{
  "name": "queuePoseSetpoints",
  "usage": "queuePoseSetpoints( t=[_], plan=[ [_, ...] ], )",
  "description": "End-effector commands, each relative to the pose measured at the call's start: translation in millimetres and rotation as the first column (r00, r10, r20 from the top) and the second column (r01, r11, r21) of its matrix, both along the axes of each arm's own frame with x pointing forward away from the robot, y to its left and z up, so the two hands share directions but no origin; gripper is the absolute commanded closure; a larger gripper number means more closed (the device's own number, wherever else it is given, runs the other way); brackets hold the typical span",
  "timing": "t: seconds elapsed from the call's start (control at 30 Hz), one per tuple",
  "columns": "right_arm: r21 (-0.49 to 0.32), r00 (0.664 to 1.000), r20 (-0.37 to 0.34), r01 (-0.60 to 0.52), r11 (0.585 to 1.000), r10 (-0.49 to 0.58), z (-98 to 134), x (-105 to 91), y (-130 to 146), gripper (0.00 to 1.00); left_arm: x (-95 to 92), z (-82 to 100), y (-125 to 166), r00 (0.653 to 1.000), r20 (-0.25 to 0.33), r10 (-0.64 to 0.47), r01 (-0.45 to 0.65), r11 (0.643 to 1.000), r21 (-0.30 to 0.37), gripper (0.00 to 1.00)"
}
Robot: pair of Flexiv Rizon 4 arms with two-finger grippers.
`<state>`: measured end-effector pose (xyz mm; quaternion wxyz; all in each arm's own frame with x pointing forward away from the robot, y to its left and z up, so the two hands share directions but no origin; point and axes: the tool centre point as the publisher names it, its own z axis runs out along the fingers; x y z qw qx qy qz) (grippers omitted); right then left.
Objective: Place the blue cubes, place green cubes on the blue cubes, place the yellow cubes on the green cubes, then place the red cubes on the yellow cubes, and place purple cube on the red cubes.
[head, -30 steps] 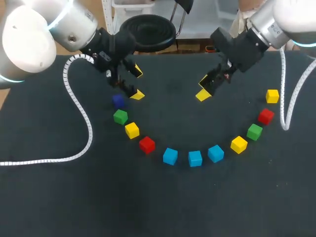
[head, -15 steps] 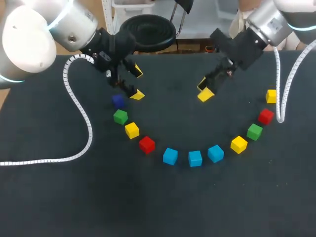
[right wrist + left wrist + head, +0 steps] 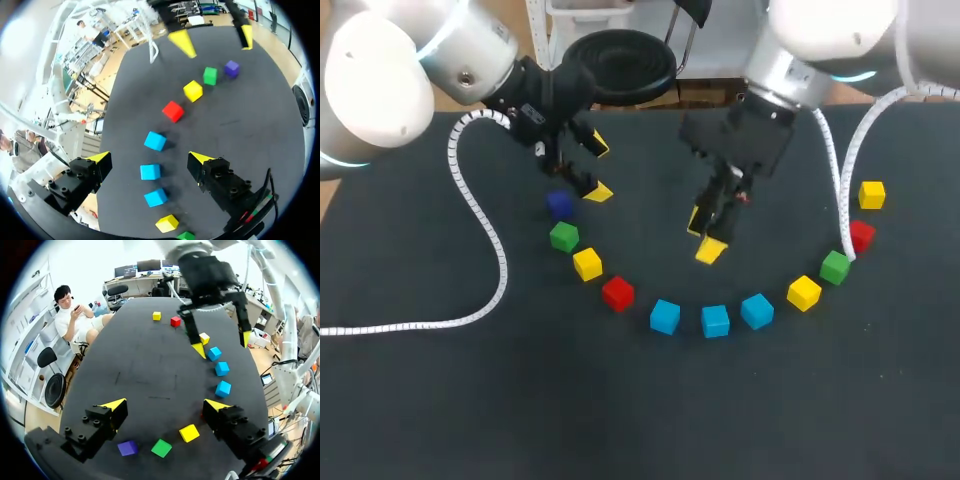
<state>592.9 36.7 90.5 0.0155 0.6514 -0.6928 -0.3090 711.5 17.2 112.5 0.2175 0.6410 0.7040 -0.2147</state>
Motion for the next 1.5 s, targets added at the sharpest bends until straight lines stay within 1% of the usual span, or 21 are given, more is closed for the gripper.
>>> queuePoseSetpoints(
  t=[0.03, 0.2, 0.23, 0.3, 0.37, 0.43, 0.5, 0.6, 0.7, 0.77, 0.8, 0.83, 0.93, 1.07, 1.17, 1.27, 1.37, 1.5],
  plan=[
    [0.004, 0.994, 0.109, 0.033, 0.999, -0.034, -7.8, -28.2, -5.0, 0.0, 1.6, 0.3, -0.5, 1.0, -0.003, -0.001, 0.001, 1.0, 0.004, 0.0],
    [0.014, 0.991, 0.132, 0.026, 1.0, -0.028, -22.4, -52.2, -8.4, 0.0, 1.6, 0.3, -0.5, 1.0, -0.003, -0.001, 0.001, 1.0, 0.004, 0.0],
    [0.013, 0.989, 0.144, 0.039, 0.999, -0.04, -24.1, -56.3, -10.5, 0.0, 1.6, 0.3, -0.5, 1.0, -0.003, -0.001, 0.001, 1.0, 0.004, 0.0],
    [0.021, 0.988, 0.145, 0.053, 0.998, -0.055, -25.0, -62.6, -14.4, 0.0, 1.6, 0.3, -0.5, 1.0, -0.003, -0.001, 0.001, 1.0, 0.004, 0.0],
    [0.008, 0.987, 0.148, 0.057, 0.998, -0.058, -23.3, -67.0, -18.1, 0.0, 1.6, 0.3, -0.5, 1.0, -0.003, -0.001, 0.001, 1.0, 0.004, 0.0],
    [-0.038, 0.988, 0.147, 0.047, 0.998, -0.041, -20.1, -71.4, -17.9, 0.0, 1.6, 0.3, -0.5, 1.0, -0.003, -0.001, 0.001, 1.0, 0.004, 0.0],
    [-0.057, 0.988, 0.15, 0.045, 0.997, -0.036, -18.1, -74.9, -20.7, 0.0, 1.6, 0.3, -0.5, 1.0, -0.003, -0.001, 0.001, 1.0, 0.004, 0.0],
    [-0.032, 0.983, 0.179, 0.047, 0.998, -0.04, -19.4, -81.5, -30.3, 0.0, 1.6, 0.3, -0.5, 1.0, -0.003, -0.001, 0.001, 1.0, 0.004, 0.0],
    [-0.005, 0.98, 0.191, 0.055, 0.998, -0.053, -24.5, -85.3, -37.7, 0.0, 1.6, 0.3, -0.5, 1.0, -0.003, -0.001, 0.001, 1.0, 0.004, 0.0],
    [-0.008, 0.982, 0.185, 0.029, 1.0, -0.027, -28.1, -87.4, -40.5, 0.0, 1.6, 0.3, -0.5, 1.0, -0.003, -0.001, 0.001, 1.0, 0.004, 0.0],
    [0.005, 0.981, 0.193, 0.002, 1.0, -0.002, -28.7, -88.7, -41.7, 0.0, 1.6, 0.3, -0.5, 1.0, -0.003, -0.001, 0.001, 1.0, 0.004, 0.0],
    [0.017, 0.979, 0.205, -0.002, 1.0, -0.002, -28.5, -90.2, -44.0, 0.0, 1.6, 0.3, -0.5, 1.0, -0.003, -0.001, 0.001, 1.0, 0.004, 0.0],
    [0.066, 0.97, 0.243, 0.01, 0.998, -0.026, -26.3, -88.8, -51.6, 0.0, 1.6, 0.3, -0.5, 1.0, -0.003, -0.001, 0.001, 1.0, 0.004, 0.0],
    [0.076, 0.969, 0.248, -0.004, 0.997, -0.015, -25.9, -81.6, -50.7, 0.0, 1.6, 0.3, -0.5, 1.0, -0.003, -0.001, 0.001, 1.0, 0.004, 0.0],
    [0.095, 0.973, 0.23, -0.014, 0.995, -0.008, -31.9, -75.1, -51.8, 0.0, 1.6, 0.3, -0.5, 1.0, -0.003, -0.001, 0.001, 1.0, 0.004, 0.0],
    [0.095, 0.978, 0.208, -0.037, 0.995, 0.017, -36.9, -69.9, -47.4, 0.0, 1.6, 0.3, -0.5, 1.0, -0.003, -0.001, 0.001, 1.0, 0.004, 0.0],
    [0.078, 0.985, 0.166, -0.058, 0.995, 0.045, -47.8, -65.5, -40.8, 0.0, 1.6, 0.3, -0.5, 1.0, -0.003, -0.001, 0.001, 1.0, 0.004, 0.0],
    [0.106, 0.983, 0.159, -0.106, 0.989, 0.088, -57.2, -66.1, -42.2, 0.0, 1.6, 0.3, -0.5, 1.0, -0.003, -0.001, 0.001, 1.0, 0.004, 0.0]
  ],
)
